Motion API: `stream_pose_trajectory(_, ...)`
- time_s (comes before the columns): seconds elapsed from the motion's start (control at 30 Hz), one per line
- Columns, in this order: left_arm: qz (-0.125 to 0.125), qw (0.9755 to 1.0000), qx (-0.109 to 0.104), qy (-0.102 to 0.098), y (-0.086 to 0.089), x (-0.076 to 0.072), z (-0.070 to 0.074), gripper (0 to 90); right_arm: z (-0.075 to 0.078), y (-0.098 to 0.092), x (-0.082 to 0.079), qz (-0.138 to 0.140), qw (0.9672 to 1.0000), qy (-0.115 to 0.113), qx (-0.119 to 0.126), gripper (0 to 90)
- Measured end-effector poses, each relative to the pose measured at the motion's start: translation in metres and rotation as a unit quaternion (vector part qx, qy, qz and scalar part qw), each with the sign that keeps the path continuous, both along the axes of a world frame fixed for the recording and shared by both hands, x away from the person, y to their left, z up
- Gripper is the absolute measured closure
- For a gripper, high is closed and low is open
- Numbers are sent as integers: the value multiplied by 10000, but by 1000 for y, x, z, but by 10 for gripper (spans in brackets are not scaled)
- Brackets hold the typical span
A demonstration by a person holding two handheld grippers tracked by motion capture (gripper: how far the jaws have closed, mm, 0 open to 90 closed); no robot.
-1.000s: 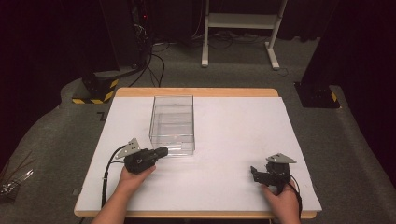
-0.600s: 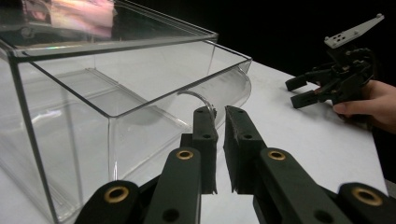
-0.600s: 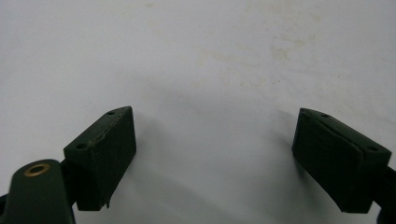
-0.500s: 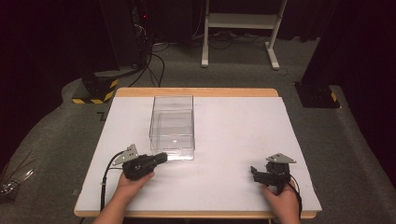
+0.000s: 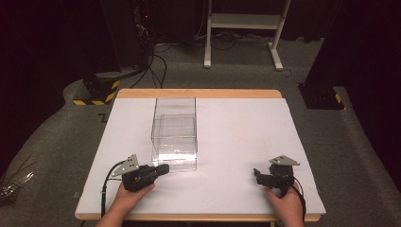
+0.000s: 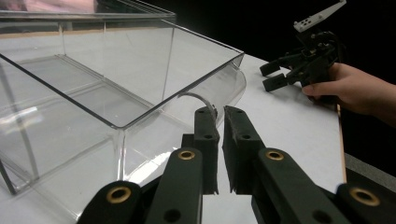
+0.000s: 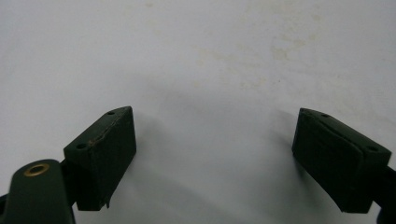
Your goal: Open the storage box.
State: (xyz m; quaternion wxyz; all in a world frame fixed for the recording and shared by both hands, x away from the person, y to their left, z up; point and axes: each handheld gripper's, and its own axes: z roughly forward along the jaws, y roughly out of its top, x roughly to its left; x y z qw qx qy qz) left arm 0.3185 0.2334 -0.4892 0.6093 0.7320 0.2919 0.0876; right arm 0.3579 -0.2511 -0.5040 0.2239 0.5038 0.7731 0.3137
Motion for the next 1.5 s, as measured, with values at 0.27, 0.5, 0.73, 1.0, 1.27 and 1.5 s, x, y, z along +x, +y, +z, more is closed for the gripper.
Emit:
stream_pose_trajectory(0.27, -178, 9998, 89, 38, -2, -16, -1, 845, 0, 0, 0, 0, 10000, -2, -2, 138)
stream_pose_trajectory(0.5, -246, 9996, 98, 52, 0, -29, -1, 845, 0, 0, 0, 0, 10000, -5, -5, 139)
stream_pose_trajectory(0.73, -284, 9995, 93, 52, 3, -35, -1, 843, 0, 0, 0, 1, 10000, -6, -5, 139)
stream_pose_trajectory(1.0, -298, 9995, 72, 55, 5, -37, -1, 842, 0, 0, 0, 8, 10000, -14, -9, 139)
stream_pose_trajectory(1.27, -213, 9997, 127, 38, 10, -42, 4, 763, 0, 0, 0, 0, 10000, -10, -7, 139)
stream_pose_trajectory(1.5, 58, 9998, 0, -175, 25, -48, 17, 727, 0, 0, 0, 0, 10000, -4, -2, 139)
